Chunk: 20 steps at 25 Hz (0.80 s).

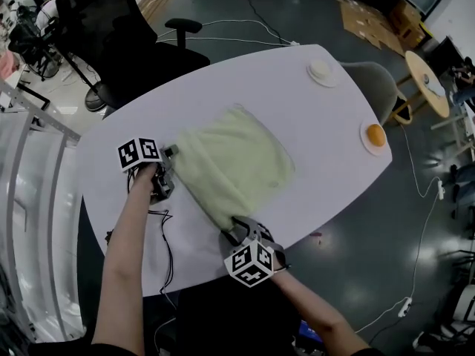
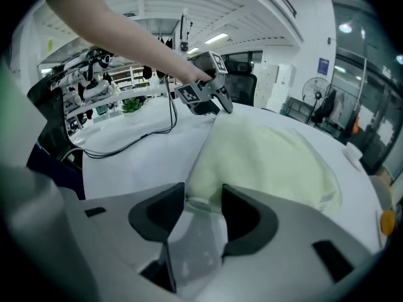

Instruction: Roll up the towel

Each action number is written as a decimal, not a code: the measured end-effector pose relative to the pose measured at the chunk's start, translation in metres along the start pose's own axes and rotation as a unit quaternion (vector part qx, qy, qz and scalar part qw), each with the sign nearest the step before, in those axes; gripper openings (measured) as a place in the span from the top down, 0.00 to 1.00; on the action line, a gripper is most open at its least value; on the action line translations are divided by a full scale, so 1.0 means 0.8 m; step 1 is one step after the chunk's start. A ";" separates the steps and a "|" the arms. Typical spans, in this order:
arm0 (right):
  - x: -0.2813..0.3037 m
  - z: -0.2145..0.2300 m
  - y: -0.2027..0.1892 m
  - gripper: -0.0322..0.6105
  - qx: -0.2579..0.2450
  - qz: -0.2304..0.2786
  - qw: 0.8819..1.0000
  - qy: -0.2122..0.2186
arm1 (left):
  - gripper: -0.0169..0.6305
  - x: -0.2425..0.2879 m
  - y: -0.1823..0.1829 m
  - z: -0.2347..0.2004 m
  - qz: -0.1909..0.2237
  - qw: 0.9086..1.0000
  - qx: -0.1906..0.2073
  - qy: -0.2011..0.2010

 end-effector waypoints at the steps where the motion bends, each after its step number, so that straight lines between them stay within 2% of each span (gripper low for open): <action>1: 0.004 -0.001 -0.002 0.65 -0.007 -0.004 1.000 -0.002 | 0.69 0.003 0.000 0.000 0.000 1.000 0.001 0.001; 5: 0.007 -0.001 -0.004 0.67 -0.016 -0.006 1.000 -0.011 | 0.86 0.007 -0.002 -0.003 0.002 1.000 -0.005 0.007; 6: 0.006 0.001 -0.004 0.72 -0.011 -0.005 1.000 -0.016 | 0.89 0.007 -0.002 -0.003 0.002 1.000 -0.006 0.009; 7: 0.003 0.004 -0.003 0.82 -0.005 -0.002 1.000 -0.020 | 0.90 0.006 -0.001 -0.001 0.001 1.000 -0.007 0.009; 10: -0.005 0.010 0.001 0.89 0.008 0.007 1.000 -0.019 | 0.91 -0.001 0.007 0.008 0.006 1.000 -0.004 0.000; 16: -0.023 0.008 0.028 0.90 -0.013 0.025 0.999 -0.014 | 0.91 -0.032 0.029 0.021 0.022 1.000 0.017 -0.012; 20: -0.032 -0.010 0.054 0.90 -0.022 0.044 0.999 0.003 | 0.91 -0.057 0.037 0.003 0.036 0.999 0.010 -0.004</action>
Point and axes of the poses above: the fingertips, and each gripper's own axes: x forward along the fingers, z to its right, y out of its top, the point moved 1 cm from there along -x, backward along the fingers, and after that the axes turned 12 degrees about -x, right-handed, at the moved point
